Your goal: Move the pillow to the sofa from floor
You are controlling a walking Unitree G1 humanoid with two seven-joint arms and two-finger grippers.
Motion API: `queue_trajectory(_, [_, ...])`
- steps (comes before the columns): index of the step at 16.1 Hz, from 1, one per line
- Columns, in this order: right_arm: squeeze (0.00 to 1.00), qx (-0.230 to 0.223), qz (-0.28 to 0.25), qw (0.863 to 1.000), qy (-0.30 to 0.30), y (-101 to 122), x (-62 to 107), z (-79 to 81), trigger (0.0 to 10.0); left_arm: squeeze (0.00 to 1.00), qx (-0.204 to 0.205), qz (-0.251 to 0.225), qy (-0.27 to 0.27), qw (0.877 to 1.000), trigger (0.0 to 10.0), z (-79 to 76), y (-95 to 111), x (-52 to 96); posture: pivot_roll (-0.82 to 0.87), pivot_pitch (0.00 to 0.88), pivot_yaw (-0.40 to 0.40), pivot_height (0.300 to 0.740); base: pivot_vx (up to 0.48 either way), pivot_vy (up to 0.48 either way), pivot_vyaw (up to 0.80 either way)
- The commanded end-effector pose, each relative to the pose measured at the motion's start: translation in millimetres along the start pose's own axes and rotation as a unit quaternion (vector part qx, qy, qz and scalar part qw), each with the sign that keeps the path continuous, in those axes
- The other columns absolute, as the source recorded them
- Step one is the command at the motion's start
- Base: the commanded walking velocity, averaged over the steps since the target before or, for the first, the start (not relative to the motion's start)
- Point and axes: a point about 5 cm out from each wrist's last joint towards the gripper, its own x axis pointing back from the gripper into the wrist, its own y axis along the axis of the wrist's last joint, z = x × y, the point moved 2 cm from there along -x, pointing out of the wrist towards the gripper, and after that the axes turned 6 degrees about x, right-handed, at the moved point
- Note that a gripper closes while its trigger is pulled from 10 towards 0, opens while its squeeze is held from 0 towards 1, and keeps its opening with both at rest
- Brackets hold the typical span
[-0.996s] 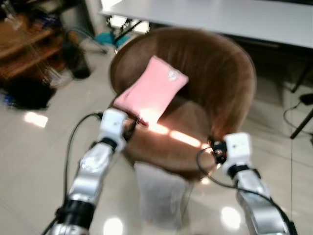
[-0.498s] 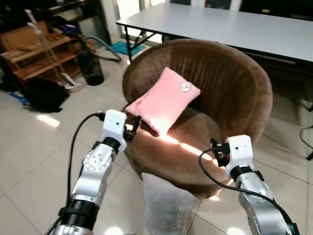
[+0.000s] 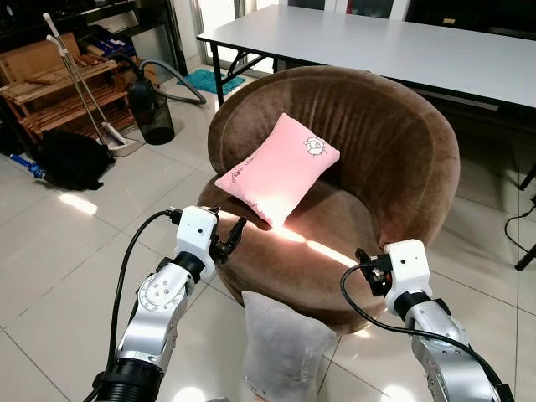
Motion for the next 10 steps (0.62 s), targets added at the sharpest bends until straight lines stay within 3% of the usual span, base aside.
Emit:
queue_trajectory(1, [0.00, -0.001, -0.014, 1.000, 0.002, 5.0, -1.3, 0.4, 10.0, 0.00, -0.002, -0.007, 0.007, 1.000, 10.0, 0.1, 3.6, -1.0, -0.08, 0.000, 0.042, 0.740, 0.000, 0.000, 0.00])
queue_trajectory(5, [0.00, -0.003, -0.017, 1.000, 0.005, 5.2, -0.6, 2.5, 10.0, 0.00, -0.005, -0.010, 0.013, 1.000, 10.0, -0.5, 5.0, -4.3, -0.08, 0.000, 0.044, 0.731, 0.000, 0.000, 0.00])
queue_trajectory(10, [0.00, -0.004, -0.018, 1.000, 0.007, 4.8, 0.1, 3.9, 10.0, 0.00, -0.005, -0.012, 0.016, 1.000, 10.0, -0.9, 5.2, -4.0, -0.08, 0.000, 0.041, 0.684, 0.000, 0.000, 0.00])
